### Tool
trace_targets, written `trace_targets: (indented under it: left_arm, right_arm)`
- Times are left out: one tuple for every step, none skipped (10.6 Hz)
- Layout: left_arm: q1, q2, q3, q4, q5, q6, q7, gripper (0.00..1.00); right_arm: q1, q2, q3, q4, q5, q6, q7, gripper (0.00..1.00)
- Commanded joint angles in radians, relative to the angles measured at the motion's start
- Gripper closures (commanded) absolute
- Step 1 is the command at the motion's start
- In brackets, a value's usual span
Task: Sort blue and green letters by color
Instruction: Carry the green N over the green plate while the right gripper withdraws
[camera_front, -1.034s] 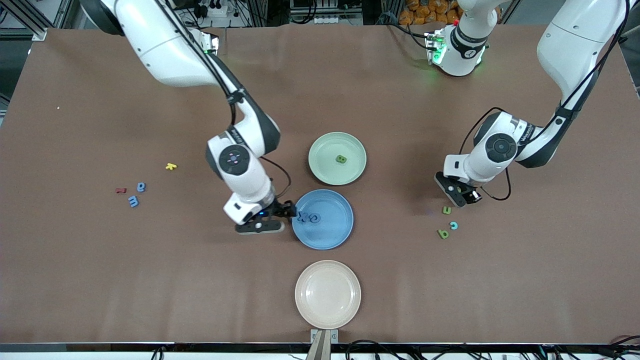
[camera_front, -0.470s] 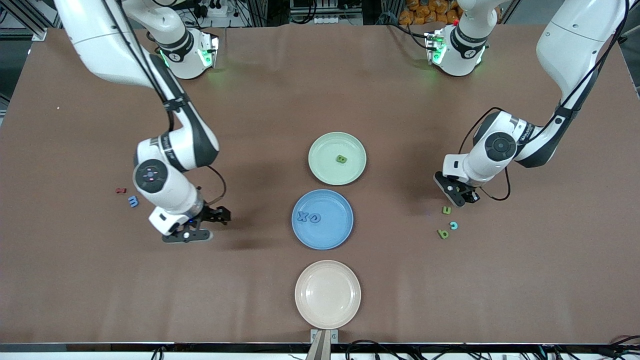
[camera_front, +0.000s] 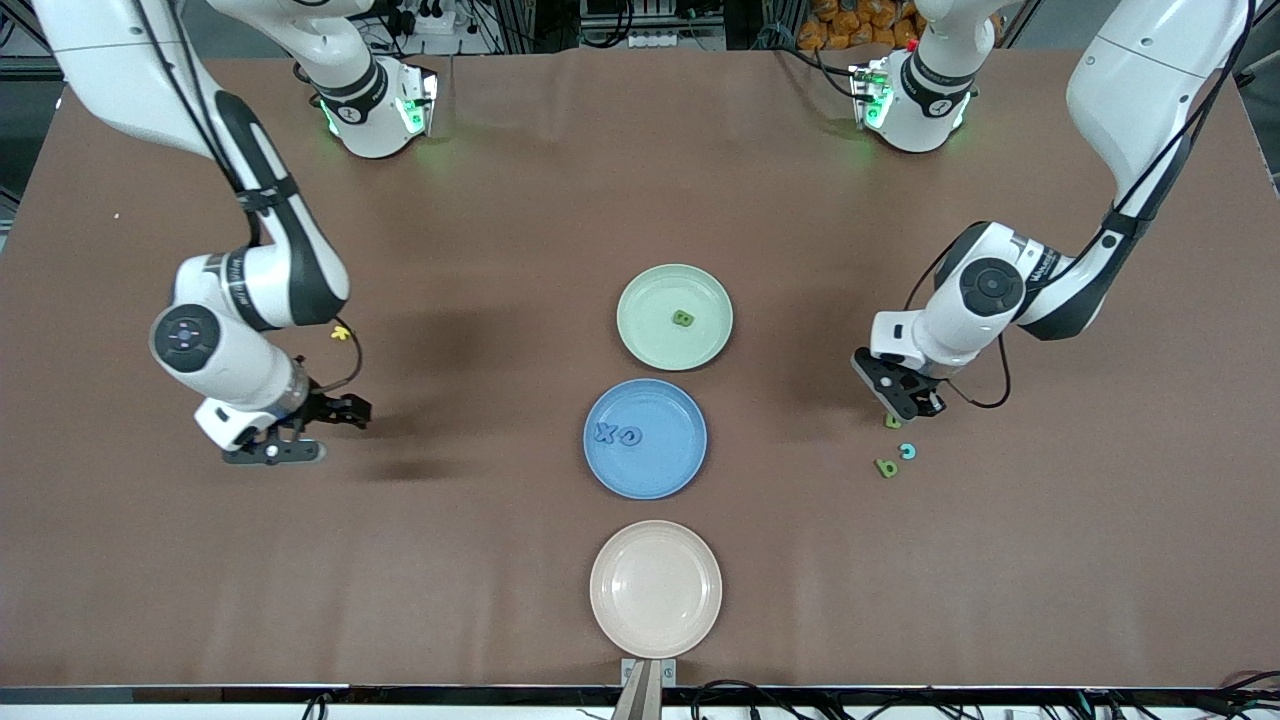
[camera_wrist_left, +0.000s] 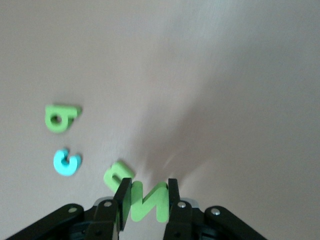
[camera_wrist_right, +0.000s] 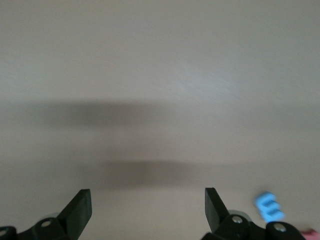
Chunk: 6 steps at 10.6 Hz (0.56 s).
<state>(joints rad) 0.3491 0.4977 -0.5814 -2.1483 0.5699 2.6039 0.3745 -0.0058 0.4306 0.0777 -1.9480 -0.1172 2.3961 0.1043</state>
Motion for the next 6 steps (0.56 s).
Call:
trace_targets:
  left_arm:
    - [-0.013, -0.036, -0.087, 0.019, 0.027, -0.004, -0.18, 1.0]
    - [-0.034, -0.033, -0.103, 0.025, 0.027, -0.005, -0.268, 1.0]
    - [-0.079, -0.028, -0.104, 0.037, 0.025, -0.011, -0.37, 1.0]
    - [-0.132, -0.027, -0.103, 0.044, 0.022, -0.025, -0.482, 1.0]
    - [-0.189, -0.024, -0.103, 0.062, 0.024, -0.056, -0.609, 1.0]
    - [-0.247, -0.019, -0.103, 0.085, 0.022, -0.1, -0.712, 1.0]
  right_arm:
    - [-0.121, -0.127, 0.016, -0.161, -0.015, 0.018, -0.084, 0.0]
    - [-0.153, -0.139, 0.013, -0.184, -0.016, 0.024, -0.087, 0.0]
    - [-0.184, -0.139, 0.01, -0.204, -0.016, 0.046, -0.087, 0.0]
    - [-0.215, -0.141, 0.008, -0.247, -0.015, 0.108, -0.087, 0.0]
    - [-0.244, -0.138, 0.002, -0.279, -0.015, 0.165, -0.087, 0.0]
    - [-0.256, -0.131, 0.001, -0.295, -0.015, 0.19, -0.083, 0.0]
